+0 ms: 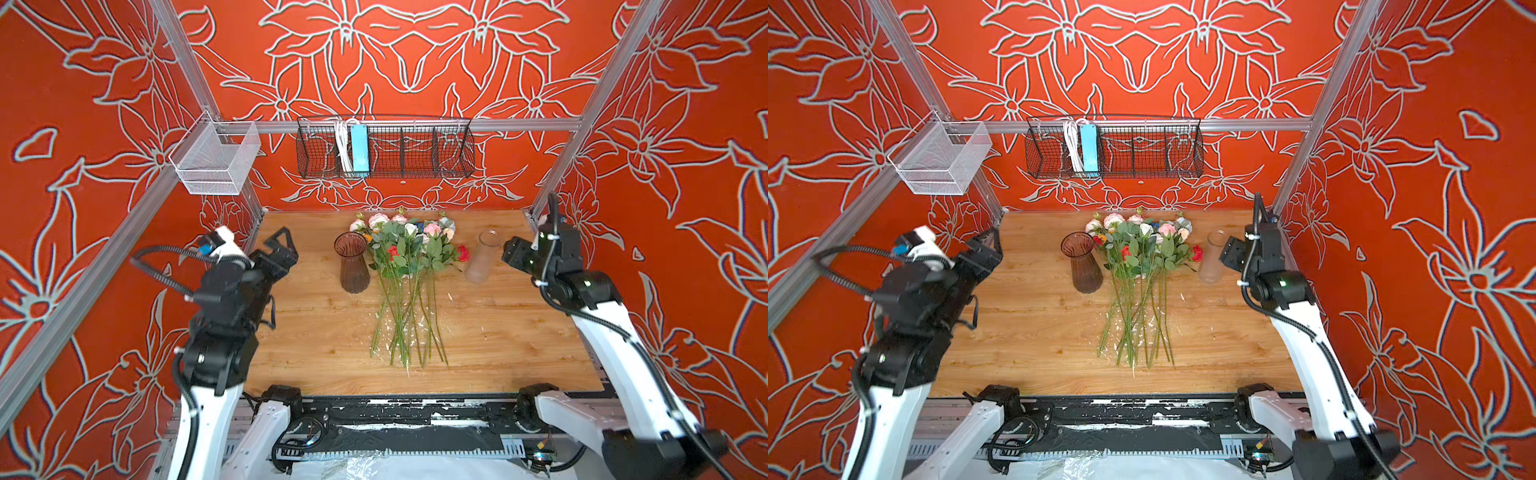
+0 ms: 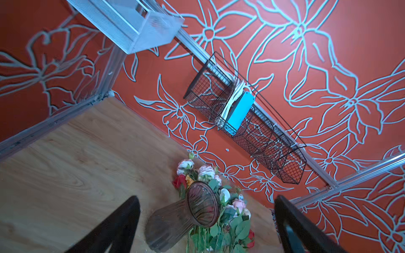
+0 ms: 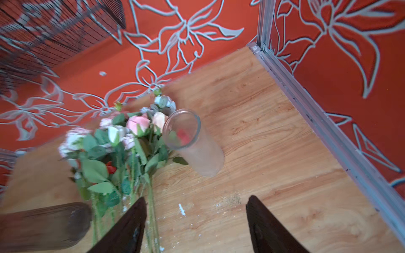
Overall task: Arrange the flowers into the vase
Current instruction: 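Raise both arms, left toward the brown vase while right reaches the clear vase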
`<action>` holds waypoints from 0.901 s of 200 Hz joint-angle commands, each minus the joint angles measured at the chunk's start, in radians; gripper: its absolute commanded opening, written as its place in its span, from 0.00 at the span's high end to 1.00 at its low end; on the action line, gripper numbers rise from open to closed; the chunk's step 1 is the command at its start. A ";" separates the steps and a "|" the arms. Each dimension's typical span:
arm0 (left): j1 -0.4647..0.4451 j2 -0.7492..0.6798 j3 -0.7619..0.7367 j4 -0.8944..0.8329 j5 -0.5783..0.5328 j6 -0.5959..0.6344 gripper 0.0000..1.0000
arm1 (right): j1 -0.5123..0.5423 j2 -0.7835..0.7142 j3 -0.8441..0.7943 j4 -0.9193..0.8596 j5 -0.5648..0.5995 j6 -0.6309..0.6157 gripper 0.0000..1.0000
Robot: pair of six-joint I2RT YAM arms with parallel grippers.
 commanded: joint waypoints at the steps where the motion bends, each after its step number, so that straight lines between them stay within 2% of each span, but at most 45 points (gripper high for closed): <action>1: -0.001 0.137 0.076 -0.075 0.129 -0.009 0.01 | -0.012 0.120 0.097 -0.064 0.093 -0.080 0.23; 19: -0.003 0.211 0.061 -0.007 0.200 -0.036 0.00 | -0.024 0.248 0.233 -0.147 0.113 -0.110 0.23; 46: -0.004 0.240 0.015 0.113 0.259 -0.057 0.03 | -0.041 0.388 0.386 -0.233 0.031 -0.146 0.26; 101: -0.027 0.193 -0.132 0.278 0.360 0.023 0.05 | -0.094 0.502 0.473 -0.295 -0.139 -0.159 0.31; 127: -0.027 0.215 -0.183 0.305 0.498 -0.027 0.09 | -0.093 0.535 0.489 -0.316 -0.175 -0.131 0.32; 146: -0.027 0.235 -0.207 0.328 0.556 -0.062 0.10 | -0.093 0.565 0.523 -0.356 -0.152 -0.125 0.35; 180: -0.027 0.243 -0.202 0.334 0.595 -0.069 0.12 | -0.093 0.601 0.584 -0.417 -0.099 -0.113 0.39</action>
